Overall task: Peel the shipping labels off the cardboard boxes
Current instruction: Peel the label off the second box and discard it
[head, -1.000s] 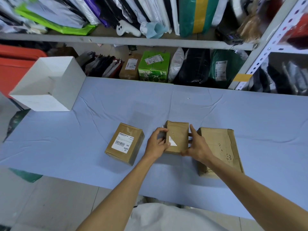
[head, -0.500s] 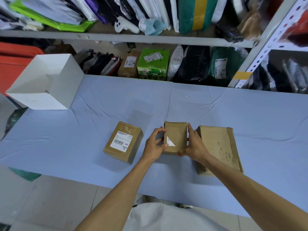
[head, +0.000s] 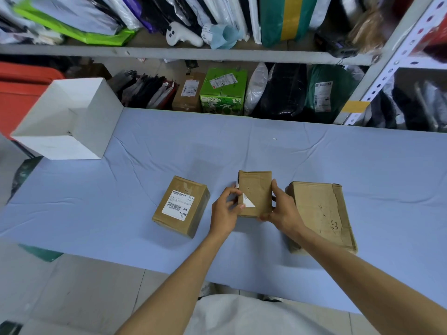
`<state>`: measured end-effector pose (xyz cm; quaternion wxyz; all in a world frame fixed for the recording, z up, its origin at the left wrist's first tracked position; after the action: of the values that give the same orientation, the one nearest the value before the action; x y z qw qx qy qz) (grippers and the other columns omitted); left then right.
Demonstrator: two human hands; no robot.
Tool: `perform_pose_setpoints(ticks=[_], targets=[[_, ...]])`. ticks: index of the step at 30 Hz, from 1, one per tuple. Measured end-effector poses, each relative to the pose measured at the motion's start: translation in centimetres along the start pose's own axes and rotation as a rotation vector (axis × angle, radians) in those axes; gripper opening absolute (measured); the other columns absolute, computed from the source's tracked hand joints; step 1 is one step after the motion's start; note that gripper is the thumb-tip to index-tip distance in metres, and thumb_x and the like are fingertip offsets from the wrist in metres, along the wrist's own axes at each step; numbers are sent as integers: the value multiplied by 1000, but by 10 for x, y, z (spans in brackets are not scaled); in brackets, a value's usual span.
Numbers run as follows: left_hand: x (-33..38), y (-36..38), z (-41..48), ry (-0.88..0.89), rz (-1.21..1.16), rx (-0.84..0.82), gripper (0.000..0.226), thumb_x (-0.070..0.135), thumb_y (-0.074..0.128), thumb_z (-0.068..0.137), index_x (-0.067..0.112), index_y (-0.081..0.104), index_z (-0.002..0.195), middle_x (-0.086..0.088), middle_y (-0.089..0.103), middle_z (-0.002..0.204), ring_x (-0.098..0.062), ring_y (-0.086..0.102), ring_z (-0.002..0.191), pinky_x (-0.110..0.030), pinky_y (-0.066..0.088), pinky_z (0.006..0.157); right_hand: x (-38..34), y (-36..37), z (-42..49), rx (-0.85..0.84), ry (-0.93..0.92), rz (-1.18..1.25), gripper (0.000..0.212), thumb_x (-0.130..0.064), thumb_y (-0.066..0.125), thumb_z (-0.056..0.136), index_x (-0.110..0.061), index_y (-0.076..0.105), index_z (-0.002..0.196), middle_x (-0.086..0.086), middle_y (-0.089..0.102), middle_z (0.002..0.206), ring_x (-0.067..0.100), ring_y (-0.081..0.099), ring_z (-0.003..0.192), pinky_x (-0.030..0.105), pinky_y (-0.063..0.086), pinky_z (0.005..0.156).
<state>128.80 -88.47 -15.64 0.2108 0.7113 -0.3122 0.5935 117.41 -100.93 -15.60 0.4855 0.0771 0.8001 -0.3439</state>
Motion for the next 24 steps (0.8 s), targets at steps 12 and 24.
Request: perform_pose_setpoints(ticks=[12,24], targets=[[-6,-2,1,70,61,57,32,0,67,80,24,66,101,12,68,106,-3,65,102,-10,50,80,5,-3,3,25,19,-10,108,-3,87,54,-2,28,144,7,56,122,12,57,93,36,59,74],[-9,0,-1,109,119,49,28,6,63,88,24,66,109,7,67,111,-3,64,104,-16,52,84,6,-3,6,13,-6,-38,101,-4,88,55,-2,33,140,-1,55,110,10,58,90,26,58,68]])
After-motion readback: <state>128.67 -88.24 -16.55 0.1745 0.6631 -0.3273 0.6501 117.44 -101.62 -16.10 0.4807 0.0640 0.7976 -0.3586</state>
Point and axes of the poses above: each hand's wrist, its own z-axis towards the middle knuckle, its own y-axis out of the palm, x = y × z, the point moved 7 cm from there along z, towards the middle knuckle
